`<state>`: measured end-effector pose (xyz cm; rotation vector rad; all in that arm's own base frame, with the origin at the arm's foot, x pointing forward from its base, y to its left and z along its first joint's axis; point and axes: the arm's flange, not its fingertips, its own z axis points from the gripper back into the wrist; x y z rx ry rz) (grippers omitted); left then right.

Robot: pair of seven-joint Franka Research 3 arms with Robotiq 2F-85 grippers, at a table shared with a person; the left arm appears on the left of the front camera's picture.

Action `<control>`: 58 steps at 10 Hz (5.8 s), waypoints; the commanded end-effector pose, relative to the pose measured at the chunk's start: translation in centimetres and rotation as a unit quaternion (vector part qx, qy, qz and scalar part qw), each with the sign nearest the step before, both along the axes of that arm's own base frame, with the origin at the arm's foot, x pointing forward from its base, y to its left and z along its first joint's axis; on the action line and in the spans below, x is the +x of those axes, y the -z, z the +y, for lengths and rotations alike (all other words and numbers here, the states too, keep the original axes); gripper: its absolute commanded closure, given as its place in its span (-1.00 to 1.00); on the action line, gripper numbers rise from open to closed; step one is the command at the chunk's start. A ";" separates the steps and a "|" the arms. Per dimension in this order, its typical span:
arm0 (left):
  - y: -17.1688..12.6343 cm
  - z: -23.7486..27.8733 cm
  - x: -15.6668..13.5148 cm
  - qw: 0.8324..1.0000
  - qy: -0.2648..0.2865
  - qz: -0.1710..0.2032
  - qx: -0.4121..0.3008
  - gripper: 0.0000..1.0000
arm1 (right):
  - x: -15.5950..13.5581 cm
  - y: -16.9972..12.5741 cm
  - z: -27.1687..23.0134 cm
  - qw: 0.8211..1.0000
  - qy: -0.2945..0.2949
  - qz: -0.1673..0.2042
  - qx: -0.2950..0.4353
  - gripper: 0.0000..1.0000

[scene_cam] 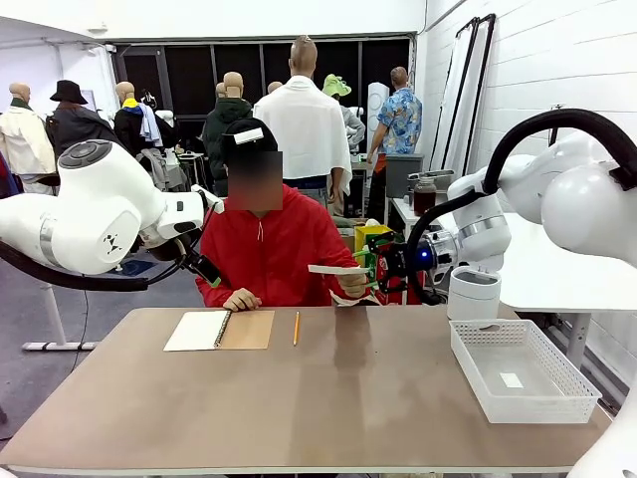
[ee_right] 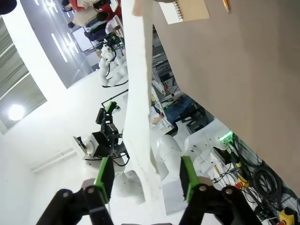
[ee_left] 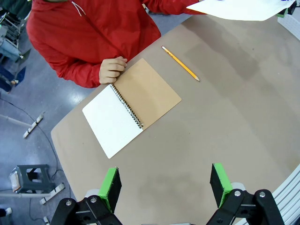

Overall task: Sort the paper based on its condition.
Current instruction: If a person hands you a paper, place it in the Organizing basket , and if it's crumpled, put it in the Trash can.

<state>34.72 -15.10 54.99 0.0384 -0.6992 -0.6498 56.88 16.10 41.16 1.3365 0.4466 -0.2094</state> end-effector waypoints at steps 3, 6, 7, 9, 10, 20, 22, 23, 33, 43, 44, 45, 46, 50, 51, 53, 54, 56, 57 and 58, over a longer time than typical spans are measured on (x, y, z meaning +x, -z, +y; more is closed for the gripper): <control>0.0 0.0 0.0 1.000 0.000 0.000 0.000 -1.00 | 1.1 0.3 -0.4 0.998 0.046 0.038 0.018 0.35; 0.0 0.0 0.0 1.000 0.000 0.000 0.000 -1.00 | 1.2 1.4 -0.4 0.997 0.038 0.066 0.013 0.66; 0.0 0.0 0.0 1.000 0.000 0.000 0.000 -1.00 | 1.3 1.4 -0.3 0.997 0.037 0.068 0.012 0.71; 0.0 0.0 0.0 1.000 0.000 0.000 0.000 -1.00 | 1.3 1.5 -0.3 0.997 0.031 0.069 0.013 0.88; 0.0 0.0 0.0 1.000 0.000 0.000 0.000 -1.00 | 1.3 1.5 -0.3 0.997 0.031 0.068 0.013 0.98; 0.0 0.0 0.0 1.000 0.000 0.000 0.000 -1.00 | -0.1 -4.9 -8.9 0.995 0.041 -0.085 -0.037 1.00; 0.0 0.0 0.0 1.000 0.000 0.000 0.000 -1.00 | -1.5 -5.3 -13.3 0.982 0.013 -0.153 -0.105 1.00; 0.0 0.0 0.0 1.000 0.000 0.000 0.000 -1.00 | -2.1 -5.0 -14.8 0.976 -0.006 -0.168 -0.135 1.00; 0.0 0.0 0.0 1.000 0.000 0.000 0.000 -1.00 | -3.0 -4.6 -18.5 0.948 -0.071 -0.188 -0.249 1.00; 0.0 0.0 0.0 1.000 0.000 0.000 0.000 -1.00 | -5.6 -0.4 -25.9 0.885 -0.128 -0.270 -0.357 1.00; 0.0 0.0 0.0 1.000 0.000 0.000 0.000 -1.00 | -5.5 -0.2 -26.7 0.884 -0.134 -0.269 -0.358 1.00; 0.0 0.0 0.0 1.000 0.000 0.000 0.000 -1.00 | -5.9 0.1 -27.2 0.884 -0.135 -0.260 -0.363 1.00; 0.0 0.0 0.0 1.000 0.000 0.000 0.000 -1.00 | -6.5 0.8 -27.3 0.884 -0.142 -0.250 -0.368 1.00; 0.0 0.0 0.0 1.000 0.000 0.000 0.000 -1.00 | -7.5 2.8 -26.7 0.891 -0.161 -0.214 -0.367 1.00; 0.0 0.0 0.0 1.000 0.000 0.000 0.000 -1.00 | -7.9 3.2 -26.6 0.892 -0.163 -0.202 -0.370 1.00; 0.0 0.0 0.0 1.000 0.000 0.000 0.000 -1.00 | -8.6 3.1 -26.1 0.889 -0.162 -0.183 -0.386 1.00; 0.0 0.0 0.0 1.000 0.000 0.000 0.000 -1.00 | -9.0 3.0 -25.9 0.883 -0.159 -0.187 -0.400 1.00; 0.0 0.0 0.0 1.000 0.000 0.000 0.000 -1.00 | -8.9 2.9 -25.4 0.876 -0.167 -0.180 -0.416 1.00; 0.0 0.0 0.0 1.000 0.000 0.000 0.000 -1.00 | -9.1 2.8 -25.0 0.873 -0.174 -0.168 -0.425 0.60; 0.0 0.0 0.0 1.000 0.000 0.000 0.000 -1.00 | -9.2 2.8 -24.8 0.870 -0.168 -0.146 -0.441 0.20</control>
